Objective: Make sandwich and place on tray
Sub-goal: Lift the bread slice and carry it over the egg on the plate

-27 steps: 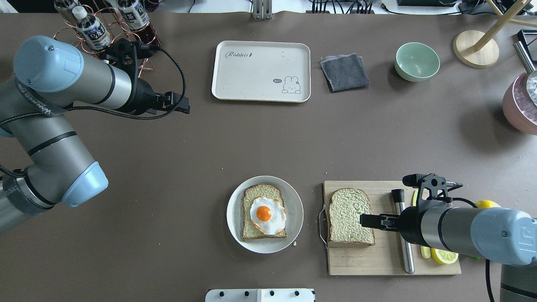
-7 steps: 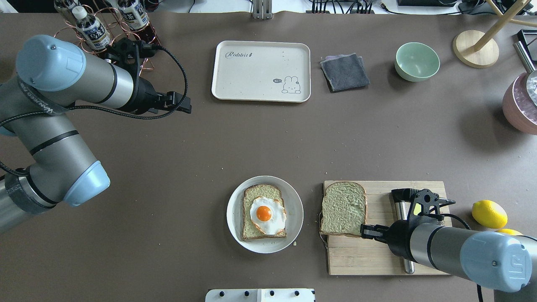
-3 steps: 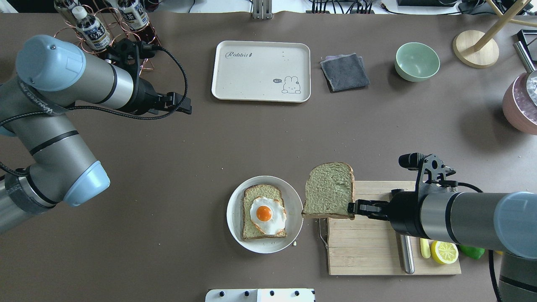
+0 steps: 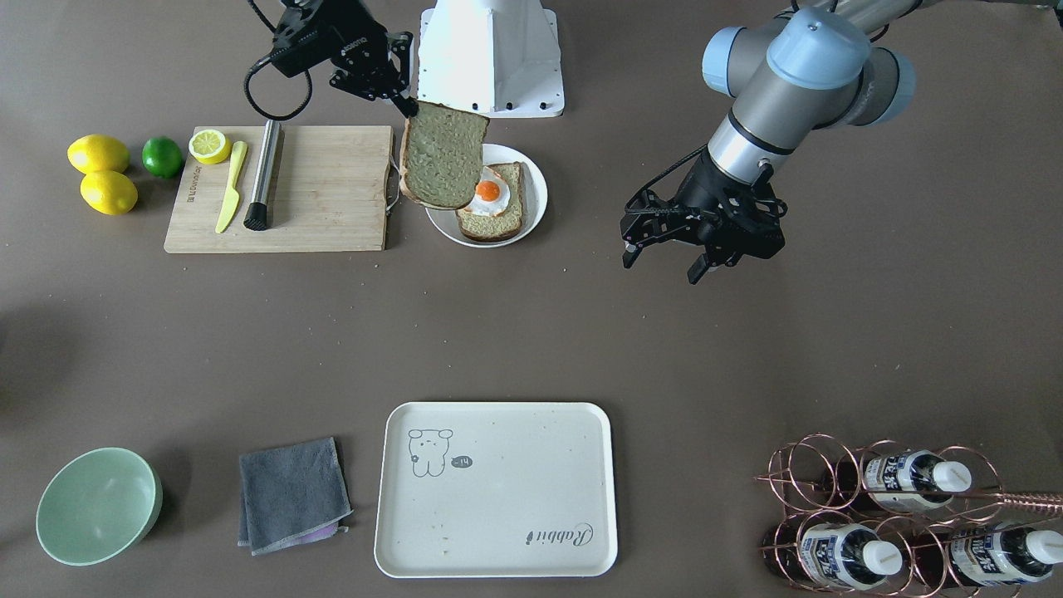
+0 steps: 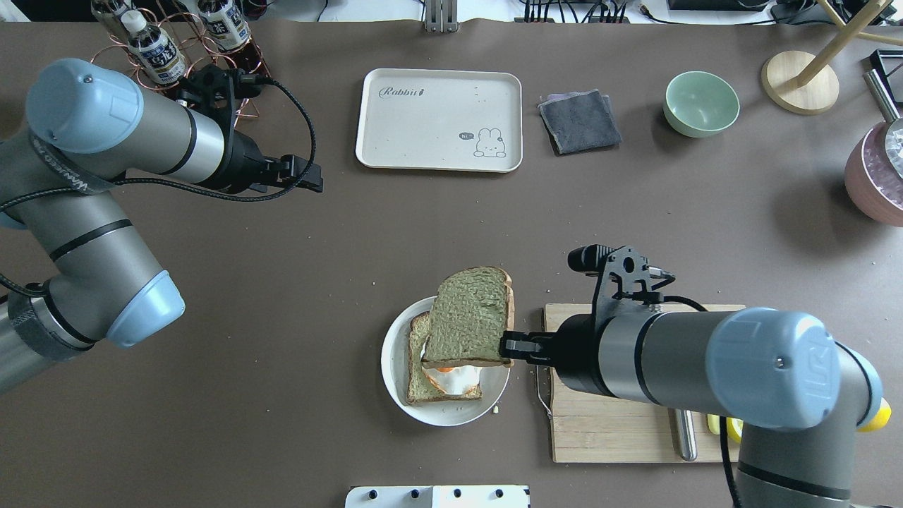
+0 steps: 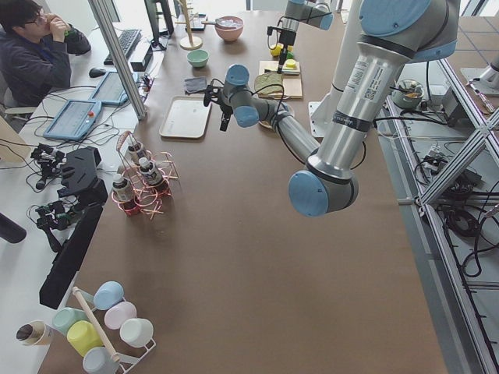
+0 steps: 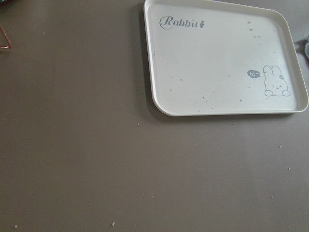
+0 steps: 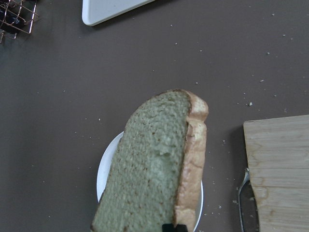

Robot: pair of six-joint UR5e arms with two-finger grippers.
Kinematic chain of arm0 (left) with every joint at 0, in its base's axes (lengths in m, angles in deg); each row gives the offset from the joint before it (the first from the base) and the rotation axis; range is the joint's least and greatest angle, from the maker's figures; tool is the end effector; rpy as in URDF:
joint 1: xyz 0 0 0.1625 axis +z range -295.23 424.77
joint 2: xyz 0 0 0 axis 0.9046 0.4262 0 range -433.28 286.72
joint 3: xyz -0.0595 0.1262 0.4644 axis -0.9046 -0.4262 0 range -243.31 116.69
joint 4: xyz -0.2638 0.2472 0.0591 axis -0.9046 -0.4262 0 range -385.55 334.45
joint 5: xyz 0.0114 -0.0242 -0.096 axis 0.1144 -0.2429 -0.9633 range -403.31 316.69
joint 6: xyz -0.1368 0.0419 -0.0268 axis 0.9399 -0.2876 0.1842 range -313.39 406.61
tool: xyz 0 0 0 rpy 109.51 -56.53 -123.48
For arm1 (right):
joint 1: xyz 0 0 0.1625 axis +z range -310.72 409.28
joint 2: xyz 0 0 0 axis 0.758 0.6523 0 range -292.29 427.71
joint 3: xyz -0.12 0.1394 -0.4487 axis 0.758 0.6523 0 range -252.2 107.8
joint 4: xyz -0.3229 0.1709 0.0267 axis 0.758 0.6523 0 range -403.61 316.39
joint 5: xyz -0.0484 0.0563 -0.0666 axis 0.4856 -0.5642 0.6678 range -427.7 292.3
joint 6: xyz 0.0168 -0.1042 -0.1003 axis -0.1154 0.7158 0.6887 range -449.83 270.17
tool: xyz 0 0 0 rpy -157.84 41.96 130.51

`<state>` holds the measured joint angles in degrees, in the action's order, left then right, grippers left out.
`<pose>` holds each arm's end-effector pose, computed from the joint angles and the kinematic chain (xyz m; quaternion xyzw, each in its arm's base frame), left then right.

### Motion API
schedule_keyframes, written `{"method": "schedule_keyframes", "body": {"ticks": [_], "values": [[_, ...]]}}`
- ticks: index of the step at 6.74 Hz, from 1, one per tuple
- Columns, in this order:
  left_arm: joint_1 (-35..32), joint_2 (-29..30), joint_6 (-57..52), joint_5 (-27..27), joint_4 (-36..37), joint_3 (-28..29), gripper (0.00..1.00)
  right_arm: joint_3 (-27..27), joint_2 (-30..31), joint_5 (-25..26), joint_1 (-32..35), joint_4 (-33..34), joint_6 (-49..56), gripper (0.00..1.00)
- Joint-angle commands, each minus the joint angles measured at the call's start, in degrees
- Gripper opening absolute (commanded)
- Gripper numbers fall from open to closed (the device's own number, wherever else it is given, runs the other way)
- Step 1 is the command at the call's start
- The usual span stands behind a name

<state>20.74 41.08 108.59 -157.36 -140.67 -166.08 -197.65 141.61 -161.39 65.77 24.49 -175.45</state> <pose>0.4058 -0.4953 0.3719 0.1531 0.5138 -0.0100 0.8441 -0.4581 -0.2648 0.3070 0.0828 -0.5925 0.0653 0.7987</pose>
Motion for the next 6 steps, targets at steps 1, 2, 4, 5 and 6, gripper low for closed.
{"method": "schedule_keyframes", "body": {"ticks": [1, 2, 4, 5, 6], "values": [[-0.1, 0.0, 0.3, 0.1, 0.0, -0.1, 0.98, 7.5, -6.2, 4.6, -4.3, 1.7, 5.0, 0.00], [-0.1, -0.1, 0.4, 0.1, 0.0, -0.1, 0.98, 9.2, -6.2, 4.7, -4.7, 1.6, 6.2, 0.00], [-0.1, 0.0, 0.4, 0.1, 0.0, -0.2, 0.98, 12.0, -5.3, 6.7, -6.3, -0.4, 6.8, 0.00], [0.0, 0.0, 0.4, 0.1, 0.0, -0.2, 0.98, 13.5, -3.9, 7.5, -6.6, -2.2, 6.9, 0.00], [0.0, 0.0, 0.4, 0.1, 0.0, -0.2, 0.98, 14.5, -3.7, 8.5, -7.2, -2.4, 7.0, 0.00]]}}
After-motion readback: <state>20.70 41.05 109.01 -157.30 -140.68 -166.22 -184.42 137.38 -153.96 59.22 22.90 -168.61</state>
